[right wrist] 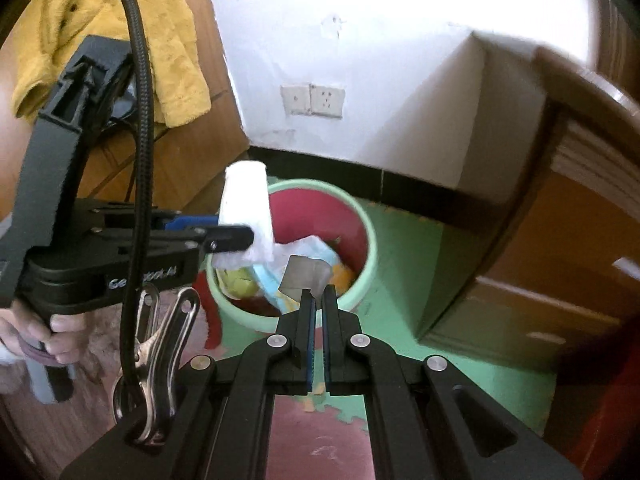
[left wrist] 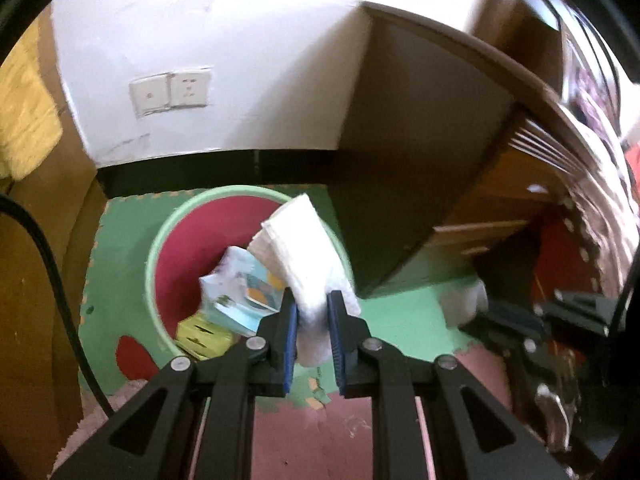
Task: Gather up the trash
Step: 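Carry the tissue and scrap in both tools over the red bucket, then open both tools to drop the tissue and scrap into the bucket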
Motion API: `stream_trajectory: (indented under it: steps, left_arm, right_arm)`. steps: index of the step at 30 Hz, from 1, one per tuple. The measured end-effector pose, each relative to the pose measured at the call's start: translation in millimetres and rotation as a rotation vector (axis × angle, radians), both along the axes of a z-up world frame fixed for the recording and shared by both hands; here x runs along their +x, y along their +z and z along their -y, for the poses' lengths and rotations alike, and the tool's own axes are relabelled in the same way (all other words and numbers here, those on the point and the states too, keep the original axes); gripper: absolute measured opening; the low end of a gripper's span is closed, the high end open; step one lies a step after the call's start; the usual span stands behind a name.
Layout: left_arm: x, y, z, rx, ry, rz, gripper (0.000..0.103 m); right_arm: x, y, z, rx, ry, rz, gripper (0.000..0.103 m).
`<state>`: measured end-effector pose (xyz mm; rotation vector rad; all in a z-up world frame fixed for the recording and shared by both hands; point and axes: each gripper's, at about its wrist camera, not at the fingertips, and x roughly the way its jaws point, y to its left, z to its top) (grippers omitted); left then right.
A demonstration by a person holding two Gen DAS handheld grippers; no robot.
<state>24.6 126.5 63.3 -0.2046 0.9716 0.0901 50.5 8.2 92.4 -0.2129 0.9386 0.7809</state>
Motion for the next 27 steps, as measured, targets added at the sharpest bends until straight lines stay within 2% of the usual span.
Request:
stream_trajectory:
  steps: [4, 8, 15, 22, 27]
  left_arm:
    - [8.6, -20.0, -19.6, -0.016, 0.04, -0.027, 0.015]
    - [16.5, -35.6, -34.5, 0.0, 0.086, -0.017, 0.015]
    - [32.6, -65.0, -59.0, -0.061, 0.161, -0.072, 0.015]
    - [37.9, -78.5, -70.9, -0.062, 0.19, -0.111, 0.016]
    - [39.7, -87.1, -76.4, -0.095, 0.2, -0.147, 0.018]
  right_arm:
    - [9.0, -21.4, -15.9, -0.008, -0.03, -0.052, 0.004]
    - [12.9, -40.3, -31.2, -0.021, -0.036, -0.074, 0.004]
    - [25.5, -72.3, -50.7, -0.037, -0.068, -0.128, 0.004]
    - [39.4, -93.0, -64.7, -0.052, -0.087, -0.137, 0.004]
    - [43.4, -99.0, -71.4, -0.054, -0.086, -0.139, 0.004]
